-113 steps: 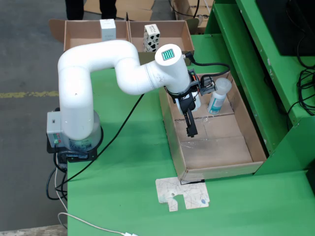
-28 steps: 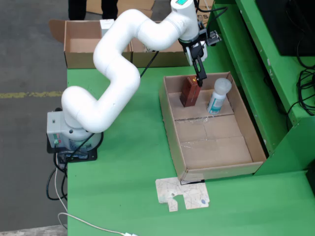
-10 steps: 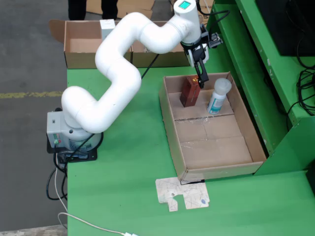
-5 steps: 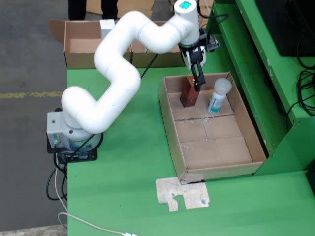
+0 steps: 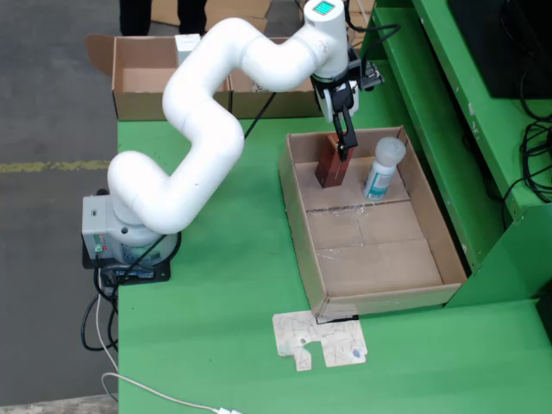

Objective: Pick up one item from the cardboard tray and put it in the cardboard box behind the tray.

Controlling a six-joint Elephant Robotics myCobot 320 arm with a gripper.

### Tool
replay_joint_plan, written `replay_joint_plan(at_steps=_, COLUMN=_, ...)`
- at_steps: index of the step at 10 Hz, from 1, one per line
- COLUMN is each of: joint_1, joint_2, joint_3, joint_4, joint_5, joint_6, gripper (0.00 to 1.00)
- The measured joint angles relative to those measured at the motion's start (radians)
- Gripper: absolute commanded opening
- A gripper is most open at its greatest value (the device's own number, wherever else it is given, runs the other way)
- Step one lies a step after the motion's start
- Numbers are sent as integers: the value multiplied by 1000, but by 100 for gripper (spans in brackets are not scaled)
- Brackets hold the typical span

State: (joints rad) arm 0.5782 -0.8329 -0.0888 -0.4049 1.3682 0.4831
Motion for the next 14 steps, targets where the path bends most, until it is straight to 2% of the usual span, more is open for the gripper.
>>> replay_joint_plan(at_steps=3, joint_1=6, joint_2=-20, joint_3=24, joint_4=-23, joint_5=5, joint_6=6, gripper=100)
replay_joint_plan(at_steps=5, joint_1=6, joint_2=52, joint_3=-63, joint_4=63, joint_5=9, joint_6=6, gripper=100)
replay_joint_plan(at_steps=10, joint_1=25, joint_2=77, joint_3=-239, joint_4=138, joint_5=20, joint_6=14, gripper=100)
replay_joint_plan(at_steps=14, joint_1=28, joint_2=-11, joint_3=-95, joint_4=75, joint_5=34, joint_6=14, gripper=100)
